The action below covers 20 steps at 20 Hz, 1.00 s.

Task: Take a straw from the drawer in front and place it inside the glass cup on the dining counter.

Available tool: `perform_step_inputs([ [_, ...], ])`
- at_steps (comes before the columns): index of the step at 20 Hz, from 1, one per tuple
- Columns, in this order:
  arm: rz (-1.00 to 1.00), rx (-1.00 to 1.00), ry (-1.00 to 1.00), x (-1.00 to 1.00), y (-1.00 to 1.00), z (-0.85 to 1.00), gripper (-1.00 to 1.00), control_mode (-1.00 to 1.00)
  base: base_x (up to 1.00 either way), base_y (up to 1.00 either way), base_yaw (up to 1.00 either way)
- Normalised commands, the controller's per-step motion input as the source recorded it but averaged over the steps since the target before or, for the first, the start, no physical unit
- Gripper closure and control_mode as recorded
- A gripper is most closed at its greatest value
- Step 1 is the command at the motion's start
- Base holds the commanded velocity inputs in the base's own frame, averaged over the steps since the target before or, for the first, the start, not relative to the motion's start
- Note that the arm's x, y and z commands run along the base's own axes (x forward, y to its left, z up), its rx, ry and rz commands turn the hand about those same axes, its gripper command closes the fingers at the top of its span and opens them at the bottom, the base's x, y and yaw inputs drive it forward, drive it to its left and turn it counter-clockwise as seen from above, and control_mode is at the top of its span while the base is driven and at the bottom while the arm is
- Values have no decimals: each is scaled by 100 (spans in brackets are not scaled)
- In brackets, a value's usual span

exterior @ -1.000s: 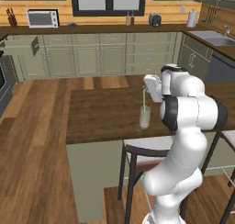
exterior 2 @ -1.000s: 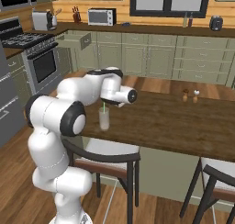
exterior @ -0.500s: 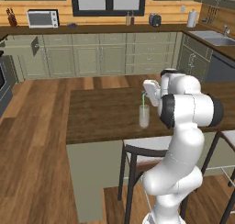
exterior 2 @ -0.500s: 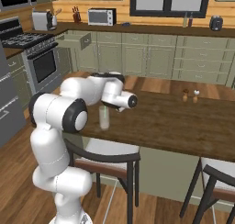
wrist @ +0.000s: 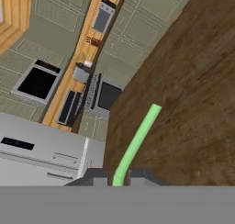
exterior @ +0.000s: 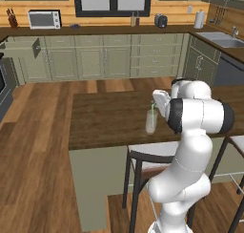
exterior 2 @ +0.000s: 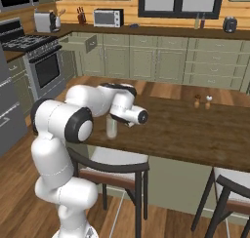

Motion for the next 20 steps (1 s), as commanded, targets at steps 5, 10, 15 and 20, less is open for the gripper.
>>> perform_step_inputs([
  [5,0,0,0,0,0,-18,-100,-100,0,0,0],
  [10,0,0,0,0,0,0,-100,-100,0,0,0],
  [15,-7,-3,0,0,0,4,-100,-100,0,0,0],
  [20,-11,-6,3,0,0,18,-100,-100,0,0,0],
])
